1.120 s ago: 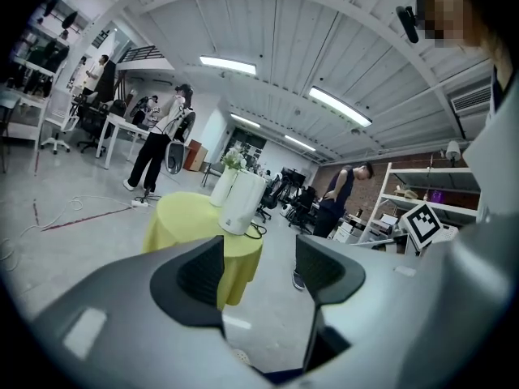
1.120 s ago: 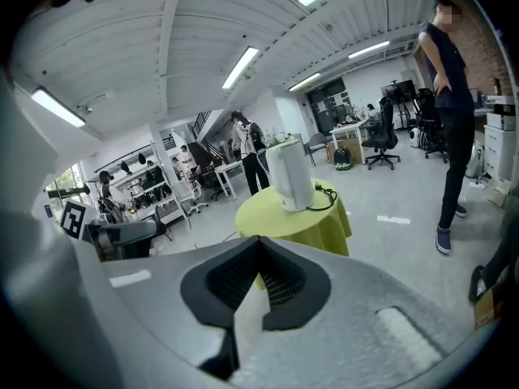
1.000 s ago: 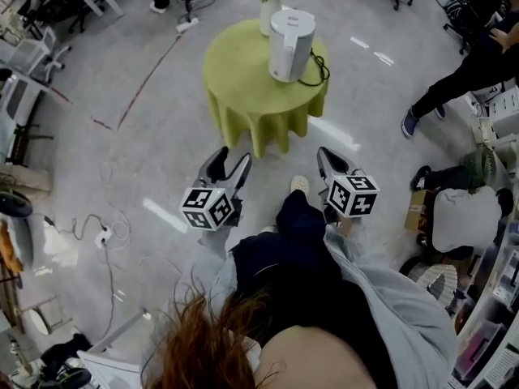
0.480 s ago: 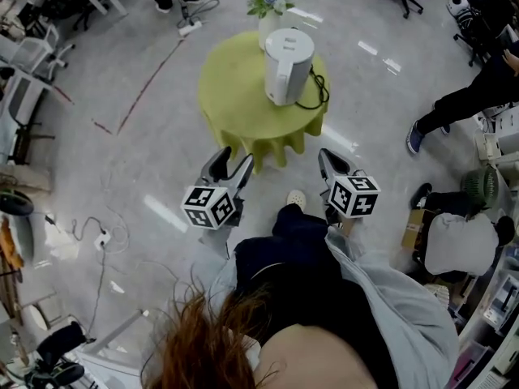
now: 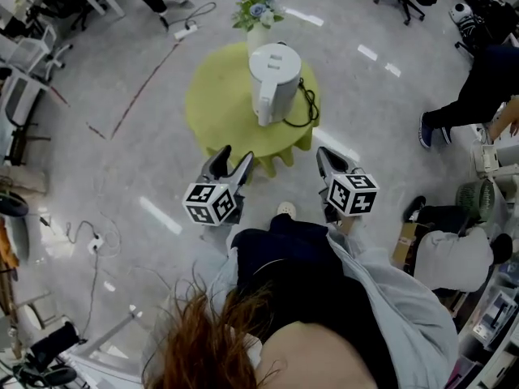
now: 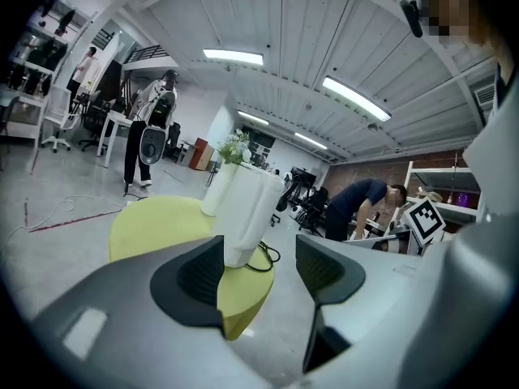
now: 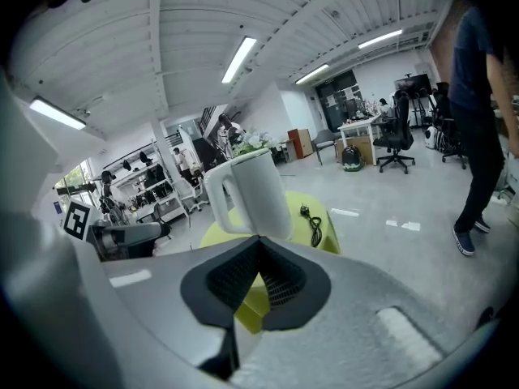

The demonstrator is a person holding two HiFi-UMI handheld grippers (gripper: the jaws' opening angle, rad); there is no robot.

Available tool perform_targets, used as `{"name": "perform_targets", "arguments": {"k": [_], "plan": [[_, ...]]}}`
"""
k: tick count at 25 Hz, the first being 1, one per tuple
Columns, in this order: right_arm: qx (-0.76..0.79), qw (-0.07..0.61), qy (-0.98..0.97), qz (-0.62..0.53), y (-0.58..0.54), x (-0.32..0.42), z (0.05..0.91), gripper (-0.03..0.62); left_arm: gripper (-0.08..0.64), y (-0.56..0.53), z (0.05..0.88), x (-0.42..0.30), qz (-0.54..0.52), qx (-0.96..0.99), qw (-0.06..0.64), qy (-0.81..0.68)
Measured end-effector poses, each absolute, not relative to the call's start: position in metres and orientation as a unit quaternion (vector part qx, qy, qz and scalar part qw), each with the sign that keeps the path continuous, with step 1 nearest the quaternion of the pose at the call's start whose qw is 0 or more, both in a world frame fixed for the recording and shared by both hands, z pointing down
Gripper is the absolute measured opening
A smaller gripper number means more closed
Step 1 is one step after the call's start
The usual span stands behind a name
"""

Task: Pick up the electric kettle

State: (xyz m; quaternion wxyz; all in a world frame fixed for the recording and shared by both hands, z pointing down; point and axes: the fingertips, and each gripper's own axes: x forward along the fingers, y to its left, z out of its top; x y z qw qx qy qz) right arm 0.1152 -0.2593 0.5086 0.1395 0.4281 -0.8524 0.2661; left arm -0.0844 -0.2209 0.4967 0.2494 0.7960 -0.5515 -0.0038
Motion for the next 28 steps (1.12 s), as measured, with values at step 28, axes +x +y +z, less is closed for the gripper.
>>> {"name": "perform_targets", "arguments": {"k": [28], "plan": [[0.477,0.124,-0.816,0.303,-0.320,0.157,0.504,0.002,0.313,-0.326,0.486,-0.031,0.048,0.811,0.227,-0.537]]}}
